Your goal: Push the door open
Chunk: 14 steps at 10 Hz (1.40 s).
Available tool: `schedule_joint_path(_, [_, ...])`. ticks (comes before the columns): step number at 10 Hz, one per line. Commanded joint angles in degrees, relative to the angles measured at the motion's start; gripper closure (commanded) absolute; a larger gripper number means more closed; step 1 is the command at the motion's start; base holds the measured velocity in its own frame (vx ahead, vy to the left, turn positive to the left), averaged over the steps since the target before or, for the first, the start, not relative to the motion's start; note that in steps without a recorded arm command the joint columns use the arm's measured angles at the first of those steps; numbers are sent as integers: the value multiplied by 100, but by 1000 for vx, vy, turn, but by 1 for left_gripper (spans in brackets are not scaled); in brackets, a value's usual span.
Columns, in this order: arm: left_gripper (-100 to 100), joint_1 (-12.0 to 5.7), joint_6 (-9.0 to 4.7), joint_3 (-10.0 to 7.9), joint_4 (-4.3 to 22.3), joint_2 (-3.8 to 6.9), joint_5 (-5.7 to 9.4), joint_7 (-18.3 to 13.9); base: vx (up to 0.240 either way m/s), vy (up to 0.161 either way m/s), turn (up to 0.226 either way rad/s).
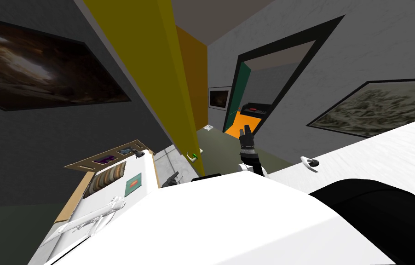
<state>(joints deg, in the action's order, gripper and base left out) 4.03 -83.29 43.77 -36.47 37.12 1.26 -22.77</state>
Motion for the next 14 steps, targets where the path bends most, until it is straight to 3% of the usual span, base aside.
schedule_joint_path(1, [-100, -3, -5, 0, 8, -3, 0, -1, 0, 0, 0])
schedule_joint_path(14, [-100, -25, 47, -66, 37, -28, 46, -28, -1, 6, -9])
